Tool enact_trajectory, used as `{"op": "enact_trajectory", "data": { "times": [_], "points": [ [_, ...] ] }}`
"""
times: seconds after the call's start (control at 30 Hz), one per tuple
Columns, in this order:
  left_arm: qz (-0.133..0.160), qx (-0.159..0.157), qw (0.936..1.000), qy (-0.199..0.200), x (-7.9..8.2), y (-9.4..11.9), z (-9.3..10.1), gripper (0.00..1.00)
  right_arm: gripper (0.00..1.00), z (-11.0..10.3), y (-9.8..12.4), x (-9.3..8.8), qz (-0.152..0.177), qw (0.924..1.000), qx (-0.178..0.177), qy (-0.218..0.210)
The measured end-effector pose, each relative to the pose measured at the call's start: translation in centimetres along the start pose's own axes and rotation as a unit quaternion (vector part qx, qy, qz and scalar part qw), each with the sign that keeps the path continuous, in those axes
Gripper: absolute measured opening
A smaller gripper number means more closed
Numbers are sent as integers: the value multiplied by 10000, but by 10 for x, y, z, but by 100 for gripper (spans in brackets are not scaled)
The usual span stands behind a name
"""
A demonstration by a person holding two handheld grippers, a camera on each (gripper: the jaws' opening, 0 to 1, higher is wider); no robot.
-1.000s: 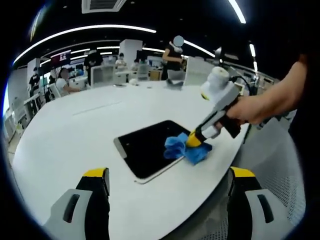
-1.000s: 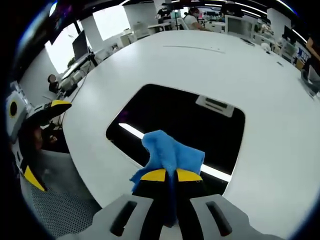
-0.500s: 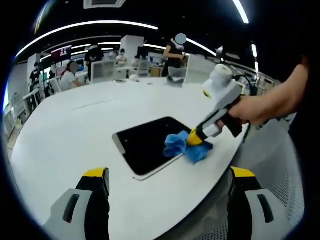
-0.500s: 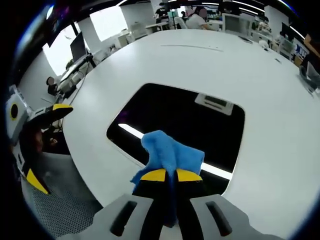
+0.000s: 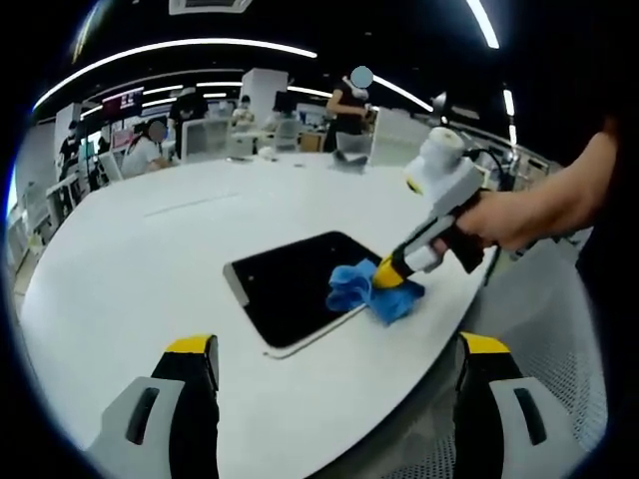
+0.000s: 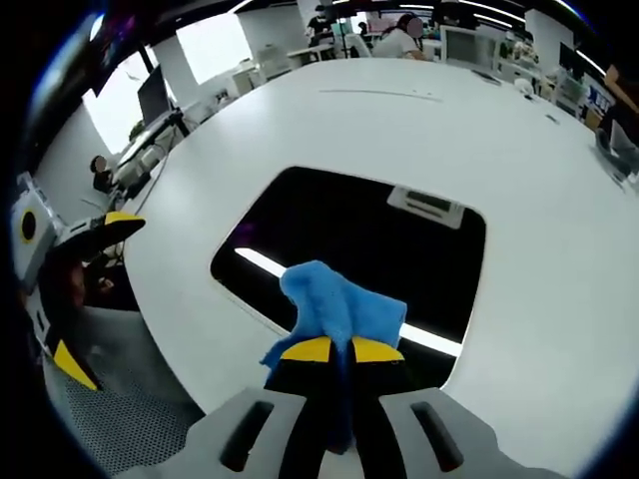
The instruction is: Wipe the mirror surface with the cleaning cloth until all visible marks leave the cleaned area.
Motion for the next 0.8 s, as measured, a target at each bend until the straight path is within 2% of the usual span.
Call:
{"op": "enact_trajectory", "data": {
  "times": [0.8],
  "points": [
    [-86,1,10000,26,-3,-1,0,99,1,25,18,-11,94,9994,-191,-254]
  ]
}}
Point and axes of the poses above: the point that each gripper's makers call its tool centre point, and the gripper's own axes: y roughly backward along the fingers, z roughly to its right, x roughly out of its top, the point moved 7 cm from there along y, roughly backward along the fingers, and after that the axes turned 10 degrees about x, right-handed, at the moved point
